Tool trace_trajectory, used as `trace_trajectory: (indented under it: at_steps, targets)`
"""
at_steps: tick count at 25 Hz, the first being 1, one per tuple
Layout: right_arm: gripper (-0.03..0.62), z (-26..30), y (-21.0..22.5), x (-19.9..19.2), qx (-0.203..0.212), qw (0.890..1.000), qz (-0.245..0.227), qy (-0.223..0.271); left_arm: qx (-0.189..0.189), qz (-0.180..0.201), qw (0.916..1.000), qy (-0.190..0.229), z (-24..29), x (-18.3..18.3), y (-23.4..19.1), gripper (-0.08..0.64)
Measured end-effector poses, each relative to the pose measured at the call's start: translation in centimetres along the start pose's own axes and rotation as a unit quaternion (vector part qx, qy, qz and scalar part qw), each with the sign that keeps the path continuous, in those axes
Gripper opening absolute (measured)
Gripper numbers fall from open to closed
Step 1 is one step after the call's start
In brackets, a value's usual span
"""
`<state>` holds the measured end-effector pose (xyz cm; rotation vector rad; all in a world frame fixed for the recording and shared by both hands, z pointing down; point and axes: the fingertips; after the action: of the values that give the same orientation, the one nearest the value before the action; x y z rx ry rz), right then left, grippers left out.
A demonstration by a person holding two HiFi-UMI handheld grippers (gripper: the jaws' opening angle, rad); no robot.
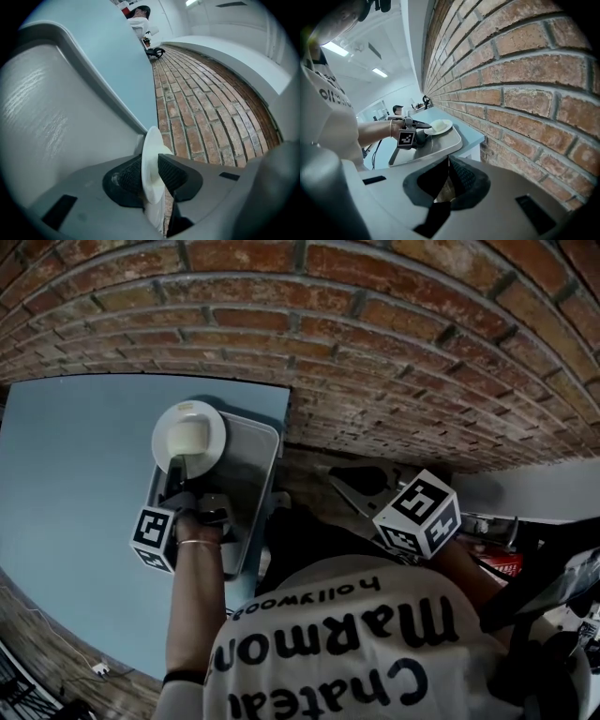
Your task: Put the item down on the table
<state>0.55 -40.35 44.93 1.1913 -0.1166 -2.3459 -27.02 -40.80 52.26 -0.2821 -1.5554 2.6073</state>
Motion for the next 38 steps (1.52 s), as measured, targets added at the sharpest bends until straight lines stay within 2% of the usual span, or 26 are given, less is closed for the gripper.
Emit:
trace_trajectory:
  at_steps: [5,11,19,25,28,31,35,38]
  targets:
    - [0.011,-1.3,-0.3,-0.7,-0.008,1.0,0.006,0.003,0.029,0.008,0.9995,-0.005,0.0,0.0,-0.2,0.092]
    - [0.011,-2.1,-1.6,-0.6,0.0,1.0,-0.02,0.001,0.057,0.029,0.9979,0.012,-0.2,0.7,-0.1,0.183]
    - [0.011,-2.9,-1.9,-0.4,-0.009,1.0,-0.024,0.011,0.104,0.065,0.991,0.053,-1.2,2.3,-0.7,0.192]
    - [0.011,-3.0,-2.2,-0.4,-0.009,1.0,-0.025,0.013,0.105,0.097,0.9885,0.048,-2.0,2.8,-0.9,0.199]
    - [0.011,-2.9,-2.4,-0.4,-0.006,1.0,-0.027,0.013,0.096,0.108,0.9877,0.06,-3.1,3.7,-0.6,0.199]
    - [0.011,-2.8,-2.8,-0.5,0.0,0.999,-0.032,0.009,0.068,0.131,0.9861,0.077,-4.6,4.6,0.8,0.199]
    - [0.011,-2.5,-3.4,-0.6,0.01,0.999,-0.036,0.009,0.001,0.155,0.985,0.076,-7.0,4.2,3.4,0.199]
    - [0.011,-2.1,-4.2,-0.5,0.019,0.999,-0.047,0.009,-0.053,0.175,0.9811,0.062,-8.6,3.4,5.3,0.198]
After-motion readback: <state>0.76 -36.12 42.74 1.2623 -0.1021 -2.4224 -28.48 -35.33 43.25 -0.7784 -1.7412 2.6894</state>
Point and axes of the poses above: the fingertips, and each gripper's own axes: z forward along the fingers, y to its right, x out of its top, and after that the axes turned 6 degrees about x, right-handed
